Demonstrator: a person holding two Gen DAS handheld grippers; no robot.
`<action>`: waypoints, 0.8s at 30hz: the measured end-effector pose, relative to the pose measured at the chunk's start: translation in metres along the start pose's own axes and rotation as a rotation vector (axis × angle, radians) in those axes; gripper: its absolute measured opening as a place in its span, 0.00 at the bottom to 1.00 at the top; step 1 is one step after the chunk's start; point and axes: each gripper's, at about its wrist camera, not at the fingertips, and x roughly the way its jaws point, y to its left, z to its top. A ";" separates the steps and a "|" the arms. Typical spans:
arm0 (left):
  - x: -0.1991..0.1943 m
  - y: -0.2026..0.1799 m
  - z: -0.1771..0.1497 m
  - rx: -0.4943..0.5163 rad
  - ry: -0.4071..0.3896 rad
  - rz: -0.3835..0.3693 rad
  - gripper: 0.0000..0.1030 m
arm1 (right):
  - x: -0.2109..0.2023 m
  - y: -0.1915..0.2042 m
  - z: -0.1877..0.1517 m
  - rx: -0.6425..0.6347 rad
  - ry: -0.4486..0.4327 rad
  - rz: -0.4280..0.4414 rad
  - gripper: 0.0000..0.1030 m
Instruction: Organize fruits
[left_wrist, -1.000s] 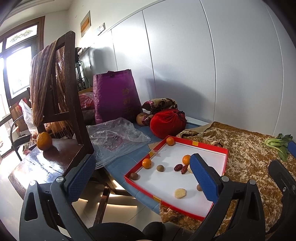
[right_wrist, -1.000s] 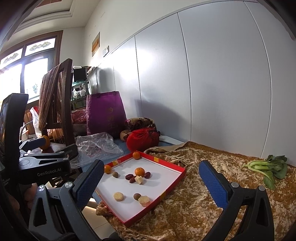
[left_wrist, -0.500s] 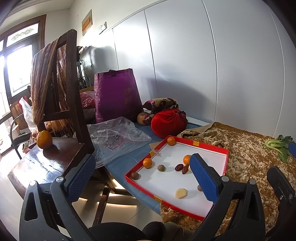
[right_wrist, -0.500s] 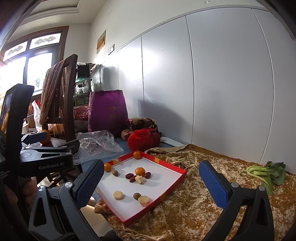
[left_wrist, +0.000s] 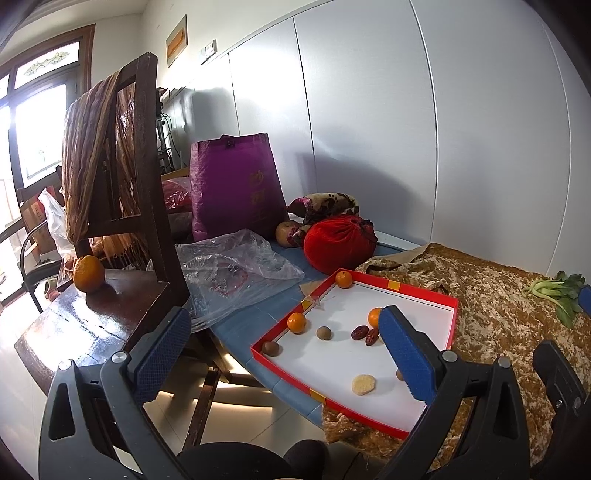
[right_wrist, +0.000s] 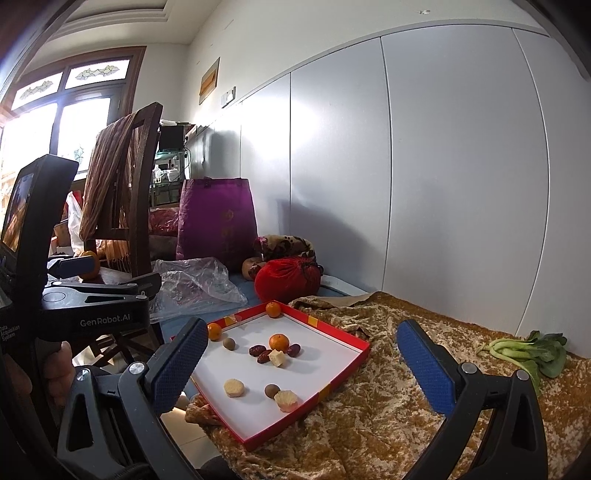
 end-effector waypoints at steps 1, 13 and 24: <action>0.000 0.000 0.000 -0.001 -0.001 0.002 0.99 | 0.000 0.000 0.000 0.000 -0.001 -0.001 1.00; -0.001 0.000 -0.002 -0.012 0.002 0.008 0.99 | 0.001 0.000 0.000 -0.019 -0.010 0.004 1.00; -0.002 -0.001 -0.001 -0.022 0.005 0.011 0.99 | -0.002 0.003 0.001 -0.033 -0.020 0.010 1.00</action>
